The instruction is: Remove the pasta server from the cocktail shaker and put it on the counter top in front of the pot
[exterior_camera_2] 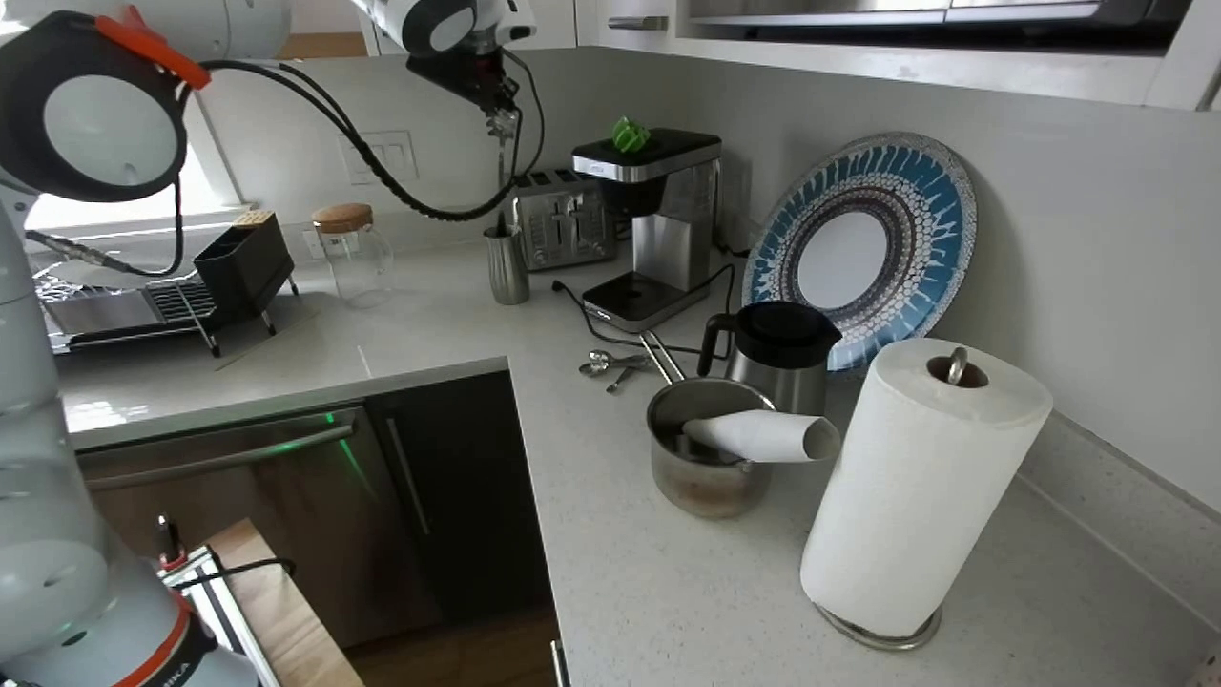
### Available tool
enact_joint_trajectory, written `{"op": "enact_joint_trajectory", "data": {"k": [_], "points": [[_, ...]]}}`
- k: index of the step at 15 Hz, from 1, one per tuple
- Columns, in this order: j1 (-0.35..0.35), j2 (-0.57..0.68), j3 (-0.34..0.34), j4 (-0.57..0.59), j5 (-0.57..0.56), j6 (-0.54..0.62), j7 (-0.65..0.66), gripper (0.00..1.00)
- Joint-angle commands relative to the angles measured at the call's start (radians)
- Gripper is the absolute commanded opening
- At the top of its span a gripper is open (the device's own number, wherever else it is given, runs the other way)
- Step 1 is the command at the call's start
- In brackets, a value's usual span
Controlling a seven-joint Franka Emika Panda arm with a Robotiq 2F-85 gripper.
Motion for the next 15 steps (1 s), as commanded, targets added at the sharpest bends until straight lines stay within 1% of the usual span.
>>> {"op": "enact_joint_trajectory", "data": {"k": [1,5,7,9,12,15], "points": [[0.014,-0.095,-0.005,-0.076,-0.032,0.057,0.023,0.01],[0.021,-0.172,-0.009,-0.114,-0.103,0.08,0.079,0.01],[0.017,-0.206,-0.008,-0.126,-0.148,0.035,0.118,0.01],[0.011,-0.236,-0.006,-0.136,-0.165,-0.01,0.147,0.01],[0.007,-0.274,-0.006,-0.147,-0.172,-0.086,0.171,0.01],[0.001,-0.307,-0.012,-0.165,-0.225,-0.139,0.173,0.01]]}}
